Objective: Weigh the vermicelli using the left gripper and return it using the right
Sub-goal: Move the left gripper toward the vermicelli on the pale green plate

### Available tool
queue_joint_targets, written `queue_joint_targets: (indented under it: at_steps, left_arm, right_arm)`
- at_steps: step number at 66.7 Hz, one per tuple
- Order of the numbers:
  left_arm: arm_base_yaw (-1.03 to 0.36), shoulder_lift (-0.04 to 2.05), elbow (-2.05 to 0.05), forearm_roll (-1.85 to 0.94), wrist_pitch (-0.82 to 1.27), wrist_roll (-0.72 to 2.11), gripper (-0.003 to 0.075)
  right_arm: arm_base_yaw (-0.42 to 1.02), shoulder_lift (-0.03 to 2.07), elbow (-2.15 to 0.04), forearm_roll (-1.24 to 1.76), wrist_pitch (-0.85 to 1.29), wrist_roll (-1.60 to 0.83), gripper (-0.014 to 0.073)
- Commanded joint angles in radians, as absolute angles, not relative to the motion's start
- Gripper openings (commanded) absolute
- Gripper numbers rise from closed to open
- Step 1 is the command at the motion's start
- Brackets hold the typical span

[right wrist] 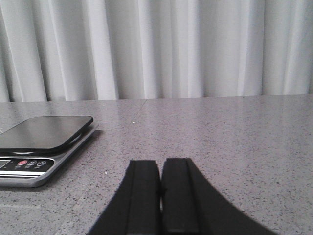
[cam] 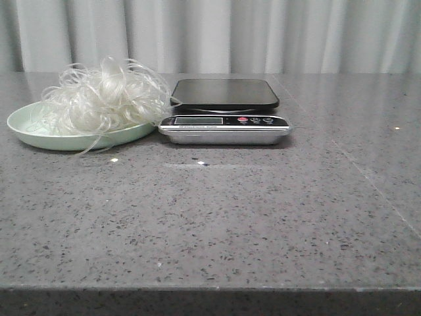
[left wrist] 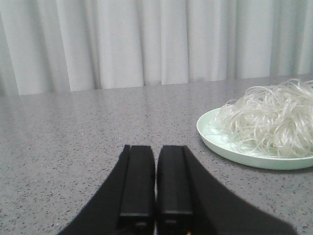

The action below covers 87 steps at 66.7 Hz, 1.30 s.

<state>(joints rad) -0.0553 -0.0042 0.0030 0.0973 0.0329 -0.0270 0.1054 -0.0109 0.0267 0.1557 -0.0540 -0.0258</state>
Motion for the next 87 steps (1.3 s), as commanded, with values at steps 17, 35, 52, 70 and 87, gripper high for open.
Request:
queue_joint_targets:
  at_steps: [17,35,52,70,87]
  left_arm:
    - [-0.051,-0.024,0.011,0.097,-0.044,-0.035,0.0127]
    - [-0.051,-0.024,0.011,0.097,-0.044,-0.035,0.0127]
    - [-0.051,-0.024,0.009,0.087,-0.136,-0.035,0.0127]
    - [-0.051,0.042,-0.194,-0.029,-0.195,-0.035,0.0127]
    - [-0.051,0.368,-0.506,-0.029,0.159,-0.035,0.0127]
  right_arm:
    - [0.098,-0.026,0.020,0.160,-0.137,-0.032,0.0165]
    - [0.098,-0.026,0.020,0.160,-0.137,-0.032,0.0165]
    - [0.098,-0.026,0.020,0.160,-0.137,-0.032,0.0165]
    - [0.098,-0.026,0.020,0.160,-0.137,-0.032,0.0165]
    - [0.098,-0.026,0.020,0.160,-0.137,-0.032,0.0165]
